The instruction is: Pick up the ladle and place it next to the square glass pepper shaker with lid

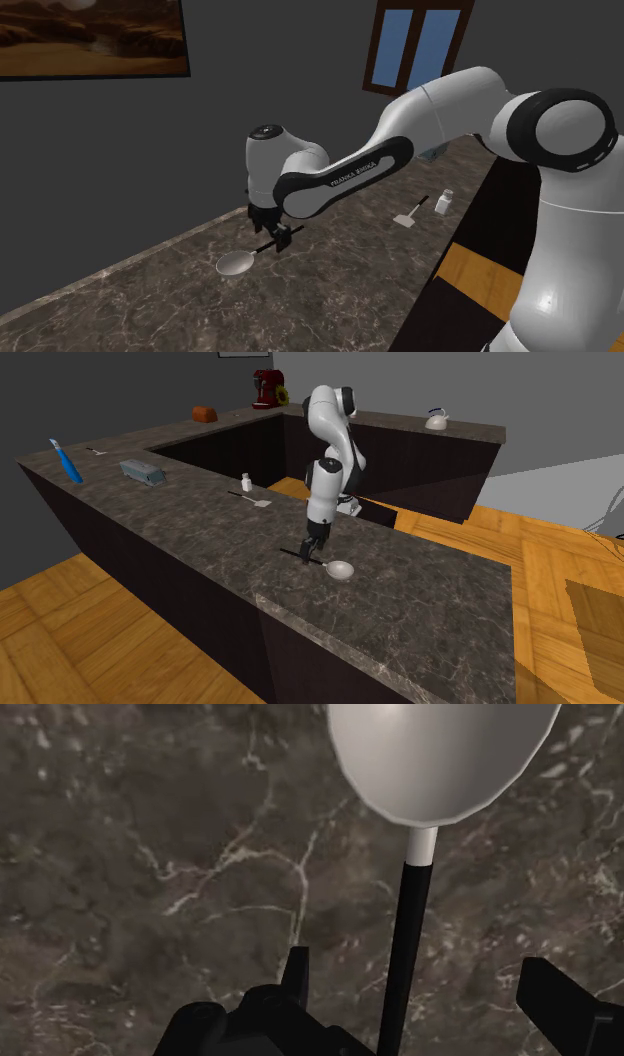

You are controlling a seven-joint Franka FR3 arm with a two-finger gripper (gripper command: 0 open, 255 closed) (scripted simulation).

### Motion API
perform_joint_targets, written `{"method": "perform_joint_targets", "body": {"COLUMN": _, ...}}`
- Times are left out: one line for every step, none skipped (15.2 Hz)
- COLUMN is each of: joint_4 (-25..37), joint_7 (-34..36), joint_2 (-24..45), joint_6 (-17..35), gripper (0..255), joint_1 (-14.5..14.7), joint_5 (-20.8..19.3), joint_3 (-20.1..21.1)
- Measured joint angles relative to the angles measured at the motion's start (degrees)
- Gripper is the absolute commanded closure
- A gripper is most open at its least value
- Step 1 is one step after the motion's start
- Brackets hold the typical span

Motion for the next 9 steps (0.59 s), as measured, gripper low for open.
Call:
{"method": "perform_joint_targets", "body": {"joint_4": 0.06, "joint_7": 0.40, "joint_2": 0.62, "joint_6": 0.35, "gripper": 0, "joint_1": 0.28, "joint_5": -0.55, "joint_3": -0.32}}
{"method": "perform_joint_targets", "body": {"joint_4": -0.32, "joint_7": 0.72, "joint_2": 0.93, "joint_6": 0.94, "gripper": 0, "joint_1": 0.37, "joint_5": -0.95, "joint_3": -0.54}}
{"method": "perform_joint_targets", "body": {"joint_4": -0.36, "joint_7": 1.05, "joint_2": 1.51, "joint_6": 1.37, "gripper": 0, "joint_1": 0.60, "joint_5": -1.48, "joint_3": -0.85}}
{"method": "perform_joint_targets", "body": {"joint_4": -0.59, "joint_7": 1.21, "joint_2": 1.80, "joint_6": 1.82, "gripper": 0, "joint_1": 0.63, "joint_5": -1.82, "joint_3": -1.06}}
{"method": "perform_joint_targets", "body": {"joint_4": -0.65, "joint_7": 1.33, "joint_2": 2.00, "joint_6": 2.03, "gripper": 0, "joint_1": 0.70, "joint_5": -2.03, "joint_3": -1.19}}
{"method": "perform_joint_targets", "body": {"joint_4": -0.67, "joint_7": 1.42, "joint_2": 2.11, "joint_6": 2.12, "gripper": 0, "joint_1": 0.75, "joint_5": -2.14, "joint_3": -1.25}}
{"method": "perform_joint_targets", "body": {"joint_4": -0.68, "joint_7": 1.45, "joint_2": 2.16, "joint_6": 2.17, "gripper": 0, "joint_1": 0.78, "joint_5": -2.19, "joint_3": -1.28}}
{"method": "perform_joint_targets", "body": {"joint_4": -0.66, "joint_7": 1.48, "joint_2": 2.20, "joint_6": 2.19, "gripper": 0, "joint_1": 0.80, "joint_5": -2.23, "joint_3": -1.30}}
{"method": "perform_joint_targets", "body": {"joint_4": -0.65, "joint_7": 1.49, "joint_2": 2.23, "joint_6": 2.20, "gripper": 0, "joint_1": 0.81, "joint_5": -2.25, "joint_3": -1.31}}
